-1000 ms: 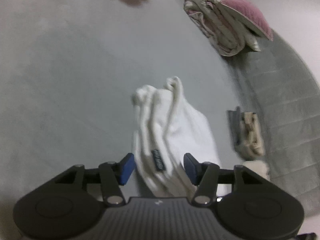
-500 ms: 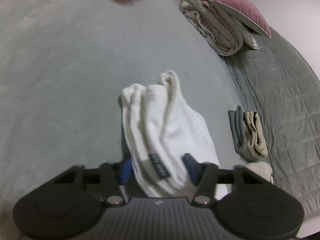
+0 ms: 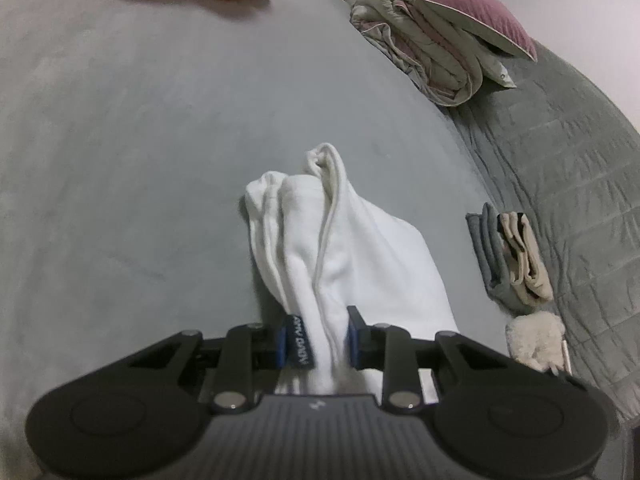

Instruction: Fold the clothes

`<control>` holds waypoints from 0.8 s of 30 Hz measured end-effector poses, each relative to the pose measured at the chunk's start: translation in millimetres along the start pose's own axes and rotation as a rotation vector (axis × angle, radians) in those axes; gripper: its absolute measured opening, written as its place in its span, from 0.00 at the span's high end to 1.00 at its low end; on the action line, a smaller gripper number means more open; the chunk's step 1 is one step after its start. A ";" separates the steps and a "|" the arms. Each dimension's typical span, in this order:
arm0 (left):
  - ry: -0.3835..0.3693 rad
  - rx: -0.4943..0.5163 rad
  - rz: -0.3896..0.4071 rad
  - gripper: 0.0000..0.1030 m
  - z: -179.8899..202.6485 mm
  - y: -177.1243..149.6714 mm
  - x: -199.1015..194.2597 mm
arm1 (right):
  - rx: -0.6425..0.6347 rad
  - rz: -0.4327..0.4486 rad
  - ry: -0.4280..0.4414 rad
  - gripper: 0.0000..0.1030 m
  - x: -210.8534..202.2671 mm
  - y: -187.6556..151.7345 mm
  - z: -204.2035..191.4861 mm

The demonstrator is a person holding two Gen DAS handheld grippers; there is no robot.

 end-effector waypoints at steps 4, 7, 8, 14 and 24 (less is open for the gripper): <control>-0.017 -0.013 0.001 0.73 -4.2 -2.3 0.9 | 0.291 -0.092 0.013 0.97 12.1 -13.7 59.0; 0.001 0.016 0.010 0.74 -0.5 -4.6 1.9 | 0.316 -0.134 0.025 1.00 24.6 -18.8 61.8; 0.004 0.020 0.010 0.74 0.3 -4.5 1.8 | 0.300 -0.140 0.016 1.00 27.0 -17.7 59.1; 0.013 0.041 0.013 0.74 2.5 -4.5 1.1 | 0.265 -0.096 -0.013 1.00 17.9 -7.3 59.1; 0.020 0.044 0.008 0.74 4.6 -3.8 2.2 | 0.246 -0.147 -0.129 0.85 53.5 -16.6 72.0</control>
Point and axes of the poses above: each gripper's, at about its wrist camera, not at the fingertips, and x roughly the way its jaws point, z to its right, y to its top, the point moved 3 cm from there along x, roughly the way its jaws point, and after that the axes turned 2 degrees about x, right-handed, at the moved point
